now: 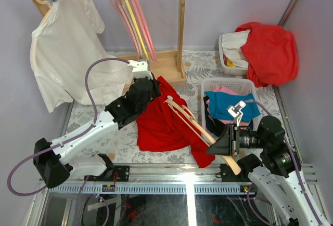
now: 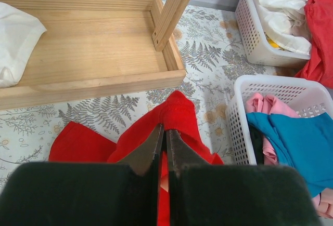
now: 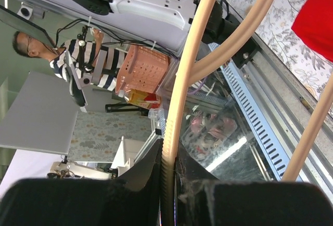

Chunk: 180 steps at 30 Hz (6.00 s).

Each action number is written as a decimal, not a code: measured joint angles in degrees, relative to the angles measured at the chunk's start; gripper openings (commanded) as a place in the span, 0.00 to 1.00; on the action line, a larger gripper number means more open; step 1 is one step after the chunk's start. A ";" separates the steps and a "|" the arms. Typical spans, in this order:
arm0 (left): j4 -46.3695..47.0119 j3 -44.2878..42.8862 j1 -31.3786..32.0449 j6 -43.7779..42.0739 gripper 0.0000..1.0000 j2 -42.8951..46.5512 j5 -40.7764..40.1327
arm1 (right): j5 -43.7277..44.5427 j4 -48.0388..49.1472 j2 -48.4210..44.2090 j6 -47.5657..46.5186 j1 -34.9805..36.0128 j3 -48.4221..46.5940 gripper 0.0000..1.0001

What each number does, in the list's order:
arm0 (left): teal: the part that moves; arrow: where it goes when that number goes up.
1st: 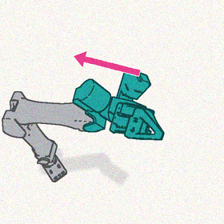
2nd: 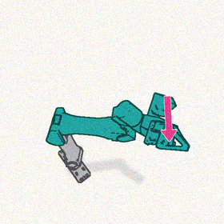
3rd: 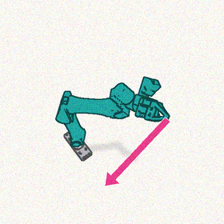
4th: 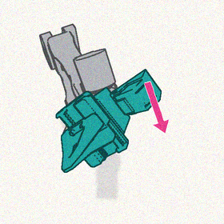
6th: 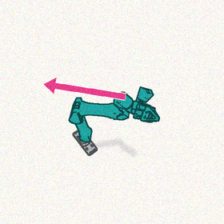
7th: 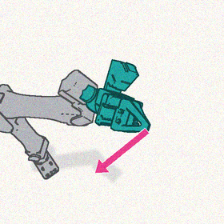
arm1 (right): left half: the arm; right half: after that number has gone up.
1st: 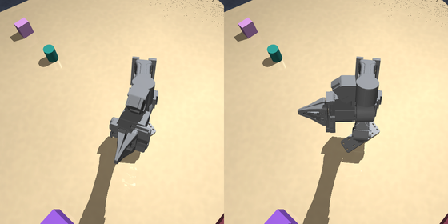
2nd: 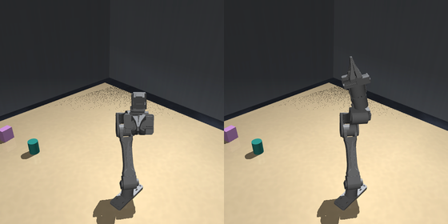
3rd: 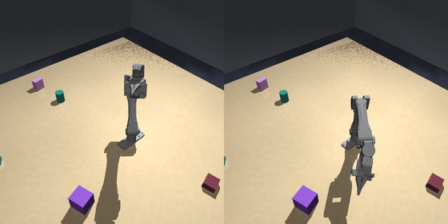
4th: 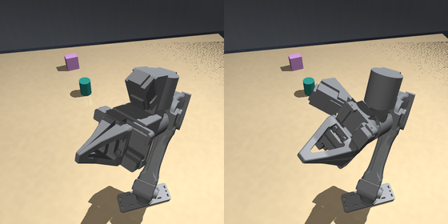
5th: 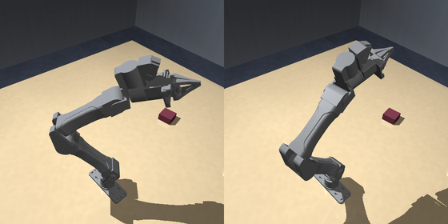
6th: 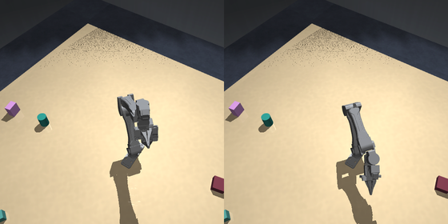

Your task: Place the t-shirt on the hanger

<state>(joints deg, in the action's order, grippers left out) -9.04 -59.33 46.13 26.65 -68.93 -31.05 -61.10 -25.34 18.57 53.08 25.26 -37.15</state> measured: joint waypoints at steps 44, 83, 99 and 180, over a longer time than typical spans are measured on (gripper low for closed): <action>-5.75 -4.13 1.07 0.72 0.01 2.58 6.84 | 6.93 9.03 10.29 -1.31 0.15 -4.28 0.00; -13.22 -14.43 1.44 -4.04 0.03 -2.36 4.50 | -4.63 23.06 -0.09 10.67 0.20 4.17 0.00; -14.99 -14.05 1.44 -4.70 0.03 -2.64 6.25 | -5.88 28.63 1.07 15.52 0.31 9.57 0.00; -10.25 16.87 -34.60 17.49 0.52 -6.73 12.66 | -5.55 21.55 21.77 -1.60 4.74 -4.24 0.00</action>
<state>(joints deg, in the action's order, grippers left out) -19.29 -42.46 11.53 44.14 -75.66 -18.39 -66.65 -3.79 40.34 51.48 30.00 -41.39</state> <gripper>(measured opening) 0.524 0.145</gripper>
